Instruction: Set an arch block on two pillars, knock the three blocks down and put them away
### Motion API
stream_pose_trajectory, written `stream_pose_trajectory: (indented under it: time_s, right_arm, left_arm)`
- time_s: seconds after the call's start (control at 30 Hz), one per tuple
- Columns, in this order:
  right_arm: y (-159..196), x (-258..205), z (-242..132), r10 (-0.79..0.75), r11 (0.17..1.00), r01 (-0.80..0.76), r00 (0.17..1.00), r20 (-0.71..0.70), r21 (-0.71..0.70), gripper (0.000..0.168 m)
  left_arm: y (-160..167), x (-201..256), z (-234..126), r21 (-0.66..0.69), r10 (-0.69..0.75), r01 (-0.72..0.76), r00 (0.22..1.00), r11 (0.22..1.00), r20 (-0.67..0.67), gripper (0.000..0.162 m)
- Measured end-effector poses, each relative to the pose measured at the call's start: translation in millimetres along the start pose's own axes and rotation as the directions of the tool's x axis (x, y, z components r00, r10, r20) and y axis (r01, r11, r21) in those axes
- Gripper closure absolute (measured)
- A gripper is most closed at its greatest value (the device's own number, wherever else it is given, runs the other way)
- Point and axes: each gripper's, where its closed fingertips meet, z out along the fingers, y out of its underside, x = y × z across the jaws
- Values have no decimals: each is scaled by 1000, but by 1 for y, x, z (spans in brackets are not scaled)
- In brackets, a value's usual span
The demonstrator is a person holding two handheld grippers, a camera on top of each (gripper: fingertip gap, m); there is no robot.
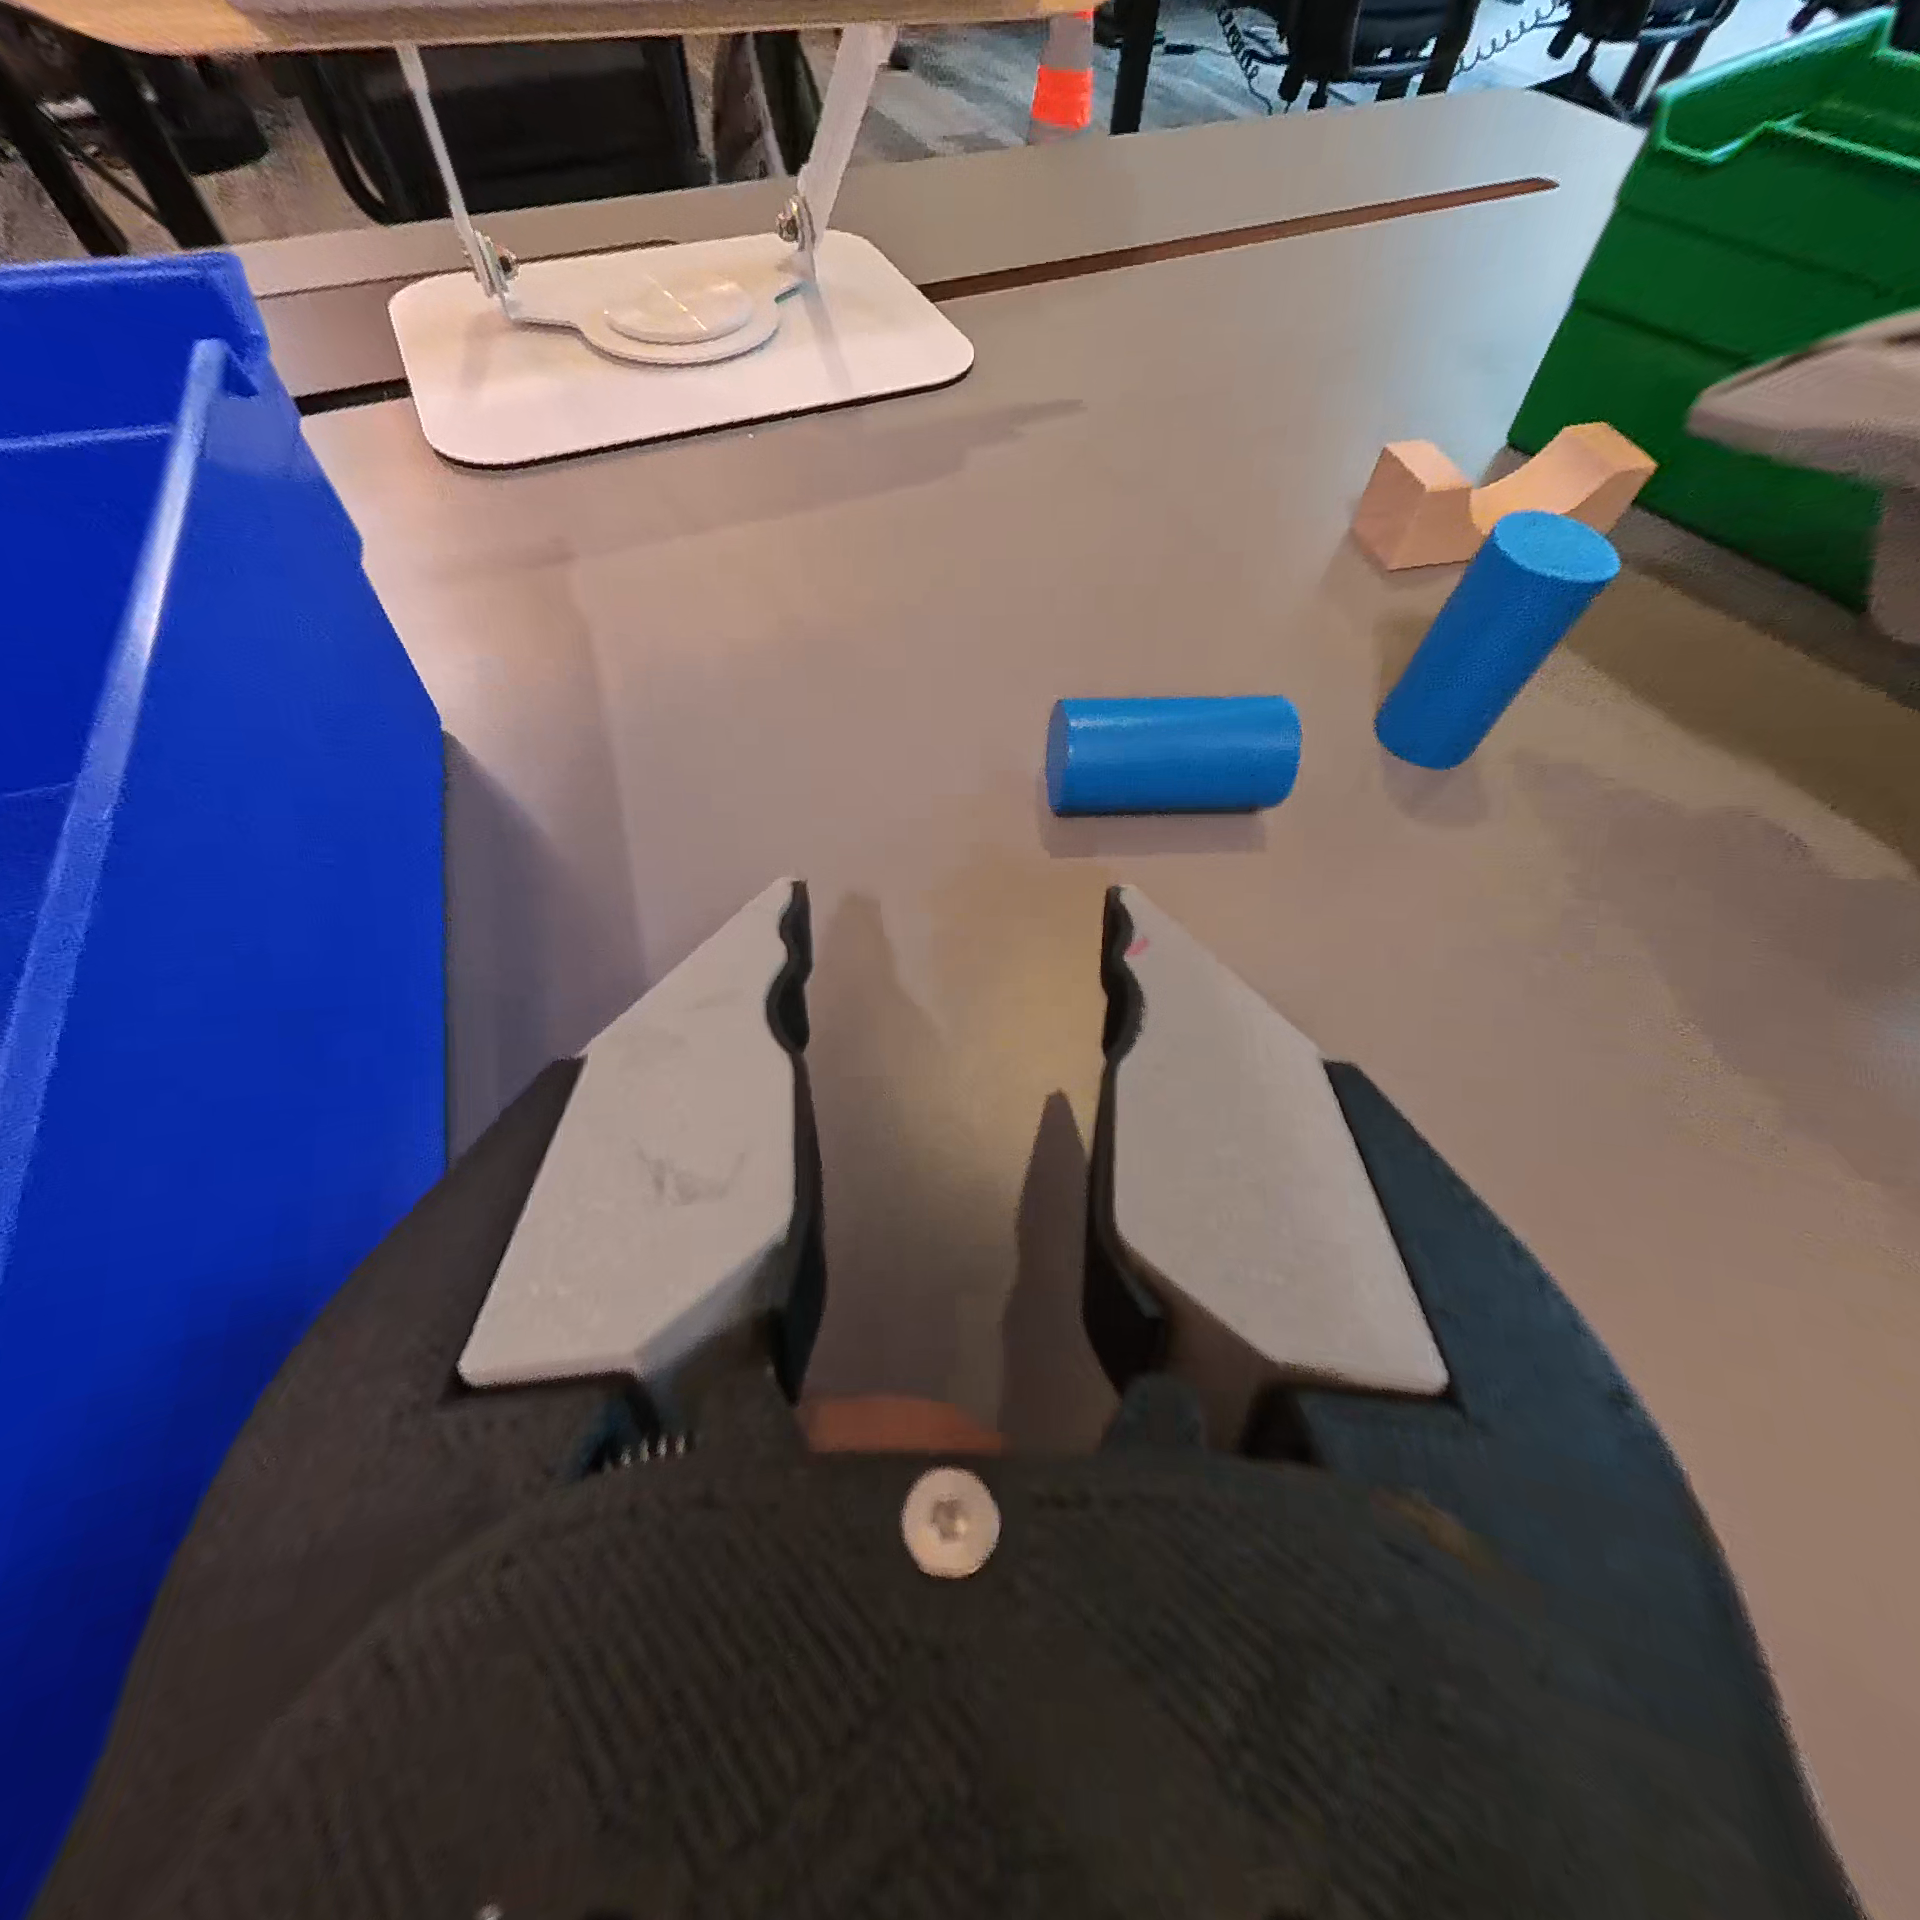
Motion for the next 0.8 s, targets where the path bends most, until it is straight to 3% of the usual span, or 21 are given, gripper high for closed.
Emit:
stream_pose_trajectory:
  time_s: [0.07,0.13,0.17,0.23,0.3,0.37,0.43,0.57,0.63,0.67,0.8]
  right_arm:
    - [18,-6,18,-66,993,66,998,-3,-102,168]
    - [3,-56,17,-67,998,69,973,221,-1,168]
    - [-10,-67,9,-74,996,58,965,252,69,168]
    - [-23,-61,1,-116,988,96,979,166,120,168]
    - [-22,-71,2,-158,986,141,964,214,93,167]
    - [-22,-97,1,-207,978,187,903,376,90,141]
    - [-27,-111,8,-203,978,198,864,460,60,133]
    - [-28,-142,51,33,977,90,833,553,-195,100]
    - [-18,-168,62,94,946,115,796,598,-302,101]
    - [-18,-166,65,34,946,159,819,572,-284,138]
    - [-32,-139,45,-97,950,221,881,463,-221,139]
  left_arm:
    - [1,0,1,-5,5,-5,1000,1000,3,108]
    - [1,0,2,-12,20,-20,1000,1000,14,108]
    - [1,0,1,-9,23,-23,1000,1000,19,108]
    - [1,0,-1,-7,16,-16,1000,1000,15,108]
    - [6,-1,-2,-27,11,-11,1000,1000,4,107]
    - [8,-3,-5,-38,11,-11,1000,999,0,105]
    - [13,-3,-7,-61,18,-18,1000,998,-7,105]
    - [21,-3,-9,-102,30,-29,1000,994,4,102]
    - [23,-4,-11,-109,27,-26,999,994,16,99]
    - [24,-2,-12,-114,19,-17,1000,993,14,98]
    - [27,8,-16,-116,-6,6,1000,993,0,90]
